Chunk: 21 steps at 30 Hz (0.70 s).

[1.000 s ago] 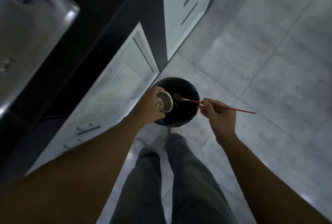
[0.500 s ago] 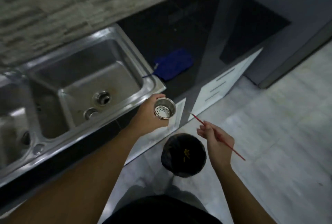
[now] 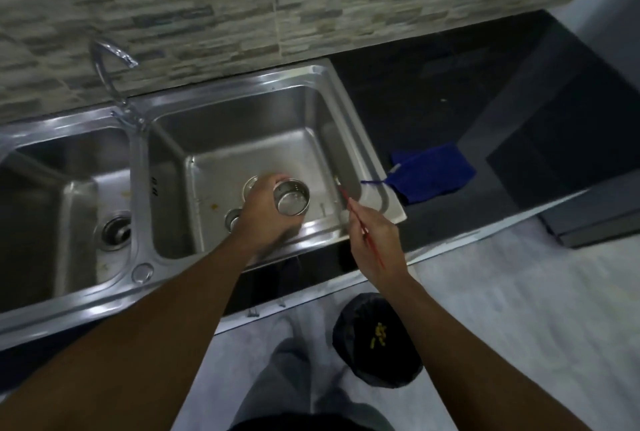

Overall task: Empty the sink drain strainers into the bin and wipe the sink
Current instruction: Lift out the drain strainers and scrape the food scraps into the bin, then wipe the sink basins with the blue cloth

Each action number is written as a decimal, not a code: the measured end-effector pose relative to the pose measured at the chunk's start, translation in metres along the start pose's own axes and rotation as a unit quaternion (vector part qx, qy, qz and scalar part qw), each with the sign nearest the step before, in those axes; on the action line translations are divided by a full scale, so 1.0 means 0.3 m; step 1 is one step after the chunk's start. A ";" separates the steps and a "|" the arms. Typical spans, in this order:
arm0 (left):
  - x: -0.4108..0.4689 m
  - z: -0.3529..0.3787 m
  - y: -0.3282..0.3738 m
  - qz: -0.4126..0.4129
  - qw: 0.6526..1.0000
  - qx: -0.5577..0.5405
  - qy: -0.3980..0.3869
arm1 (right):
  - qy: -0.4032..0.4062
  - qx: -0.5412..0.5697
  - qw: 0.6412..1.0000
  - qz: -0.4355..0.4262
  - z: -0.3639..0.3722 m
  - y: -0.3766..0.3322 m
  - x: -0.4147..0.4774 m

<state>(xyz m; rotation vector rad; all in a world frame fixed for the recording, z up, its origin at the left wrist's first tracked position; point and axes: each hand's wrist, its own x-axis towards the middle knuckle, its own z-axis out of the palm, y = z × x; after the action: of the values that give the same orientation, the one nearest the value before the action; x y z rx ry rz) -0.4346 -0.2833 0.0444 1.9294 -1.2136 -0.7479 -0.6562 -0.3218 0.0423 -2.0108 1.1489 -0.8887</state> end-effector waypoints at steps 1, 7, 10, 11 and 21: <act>0.029 -0.003 -0.026 -0.004 1.000 0.009 -0.002 | -0.024 -0.010 1.000 0.000 0.029 0.003 0.035; 0.178 0.042 -0.198 -0.079 0.995 0.042 -0.043 | -0.100 -0.094 0.990 0.024 0.179 0.030 0.186; 0.232 0.083 -0.274 -0.095 0.993 0.031 -0.065 | -0.077 -0.124 0.988 0.055 0.227 0.051 0.196; 0.249 0.096 -0.295 -0.097 0.992 0.033 -0.074 | -0.064 -0.138 0.986 0.068 0.238 0.060 0.194; 0.387 0.208 -0.410 -0.118 0.975 0.073 -0.172 | -0.078 -0.192 0.973 0.099 0.272 0.091 0.189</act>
<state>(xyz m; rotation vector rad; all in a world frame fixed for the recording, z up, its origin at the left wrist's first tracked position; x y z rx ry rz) -0.3772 -0.3707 -0.1025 2.1517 -1.2833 -1.1854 -0.5810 -0.3669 -0.0117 -2.1697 1.4863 -0.4232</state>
